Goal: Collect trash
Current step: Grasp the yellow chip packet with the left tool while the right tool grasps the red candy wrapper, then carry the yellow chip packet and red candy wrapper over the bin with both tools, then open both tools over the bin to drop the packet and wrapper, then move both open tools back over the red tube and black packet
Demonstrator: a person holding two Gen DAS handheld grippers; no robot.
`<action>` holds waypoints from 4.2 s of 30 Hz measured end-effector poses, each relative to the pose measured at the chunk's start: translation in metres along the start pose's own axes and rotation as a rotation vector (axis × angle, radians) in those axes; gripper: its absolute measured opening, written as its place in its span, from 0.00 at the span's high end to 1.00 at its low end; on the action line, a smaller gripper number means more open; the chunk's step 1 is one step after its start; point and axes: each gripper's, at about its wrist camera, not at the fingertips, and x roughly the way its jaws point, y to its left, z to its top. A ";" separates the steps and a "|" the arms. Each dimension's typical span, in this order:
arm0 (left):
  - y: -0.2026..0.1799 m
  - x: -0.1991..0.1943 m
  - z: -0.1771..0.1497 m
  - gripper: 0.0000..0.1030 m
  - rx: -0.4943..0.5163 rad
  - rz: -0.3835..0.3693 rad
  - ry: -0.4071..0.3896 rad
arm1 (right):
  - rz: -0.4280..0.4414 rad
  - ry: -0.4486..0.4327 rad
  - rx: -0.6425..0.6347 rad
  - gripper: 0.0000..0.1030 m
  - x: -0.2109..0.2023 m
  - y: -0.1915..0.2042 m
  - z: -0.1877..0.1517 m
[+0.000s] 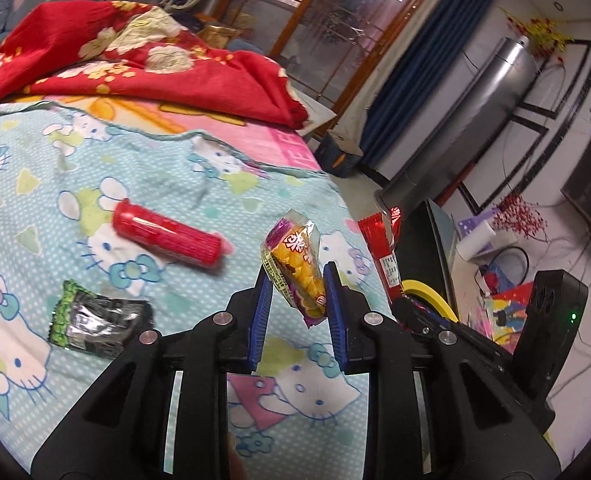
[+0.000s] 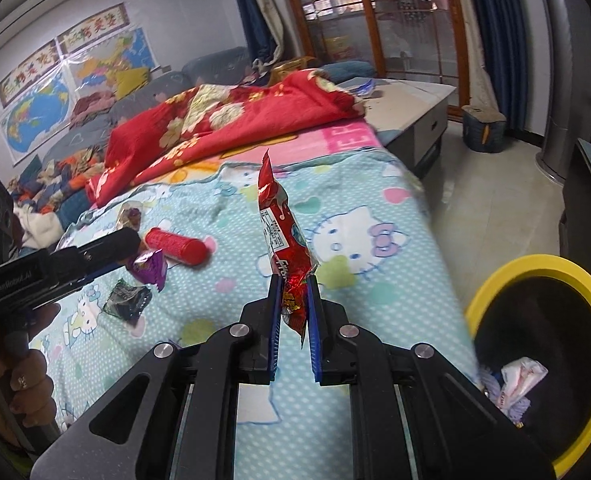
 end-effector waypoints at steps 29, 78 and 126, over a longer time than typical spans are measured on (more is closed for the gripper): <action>-0.106 0.036 -0.038 0.84 0.257 -0.117 0.100 | -0.167 -0.071 0.192 0.88 -0.067 -0.107 -0.030; -0.221 0.125 -0.128 0.80 0.581 -0.226 0.288 | -0.318 -0.076 0.474 0.83 -0.114 -0.232 -0.085; -0.089 0.030 -0.046 0.11 0.311 0.004 0.048 | -0.180 -0.109 0.170 0.35 -0.096 -0.096 -0.039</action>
